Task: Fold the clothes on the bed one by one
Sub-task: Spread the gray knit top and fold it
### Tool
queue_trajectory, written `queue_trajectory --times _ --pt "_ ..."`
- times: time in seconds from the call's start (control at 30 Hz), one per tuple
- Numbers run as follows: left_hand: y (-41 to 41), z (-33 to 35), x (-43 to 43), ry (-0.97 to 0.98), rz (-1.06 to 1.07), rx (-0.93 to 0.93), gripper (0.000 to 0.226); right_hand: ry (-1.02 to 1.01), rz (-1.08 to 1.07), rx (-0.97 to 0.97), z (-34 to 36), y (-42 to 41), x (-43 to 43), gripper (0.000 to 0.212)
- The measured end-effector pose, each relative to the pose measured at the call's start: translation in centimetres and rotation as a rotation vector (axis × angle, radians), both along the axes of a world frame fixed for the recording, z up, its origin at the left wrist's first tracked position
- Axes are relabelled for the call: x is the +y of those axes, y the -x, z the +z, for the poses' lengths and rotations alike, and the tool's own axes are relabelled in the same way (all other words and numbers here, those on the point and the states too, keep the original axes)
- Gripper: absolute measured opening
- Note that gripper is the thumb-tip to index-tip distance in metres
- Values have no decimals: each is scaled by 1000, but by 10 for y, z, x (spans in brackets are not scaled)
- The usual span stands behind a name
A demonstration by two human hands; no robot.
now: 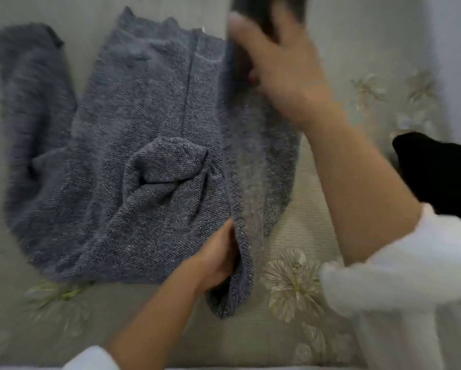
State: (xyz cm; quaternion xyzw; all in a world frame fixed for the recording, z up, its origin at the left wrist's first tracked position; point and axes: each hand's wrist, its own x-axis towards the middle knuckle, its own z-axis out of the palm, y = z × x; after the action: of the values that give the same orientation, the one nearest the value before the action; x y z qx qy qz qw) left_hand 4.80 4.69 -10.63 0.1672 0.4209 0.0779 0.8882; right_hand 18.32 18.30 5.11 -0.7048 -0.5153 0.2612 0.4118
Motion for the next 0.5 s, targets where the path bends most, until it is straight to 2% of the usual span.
queue_trajectory --times 0.1,0.2,0.27,0.33,0.37,0.43,0.5 --pt "14 -7 -10 115 117 -22 51 487 444 -278 -54 30 17 56" --pt "26 -14 -19 198 164 -73 59 747 623 -577 -113 24 -24 50" --pt "33 -17 -22 222 175 -114 72 807 589 -591 -139 15 -55 57" --pt "38 -16 -24 251 206 -209 84 726 531 -602 -155 8 -80 61" --pt "39 -16 -25 240 222 -219 82 666 488 -631 -159 5 -90 62" --pt "39 -15 -29 144 170 -168 54 614 411 -677 -165 -2 -101 63" --pt "37 -16 -31 24 34 -12 31 693 392 -692 -169 -7 -107 61"
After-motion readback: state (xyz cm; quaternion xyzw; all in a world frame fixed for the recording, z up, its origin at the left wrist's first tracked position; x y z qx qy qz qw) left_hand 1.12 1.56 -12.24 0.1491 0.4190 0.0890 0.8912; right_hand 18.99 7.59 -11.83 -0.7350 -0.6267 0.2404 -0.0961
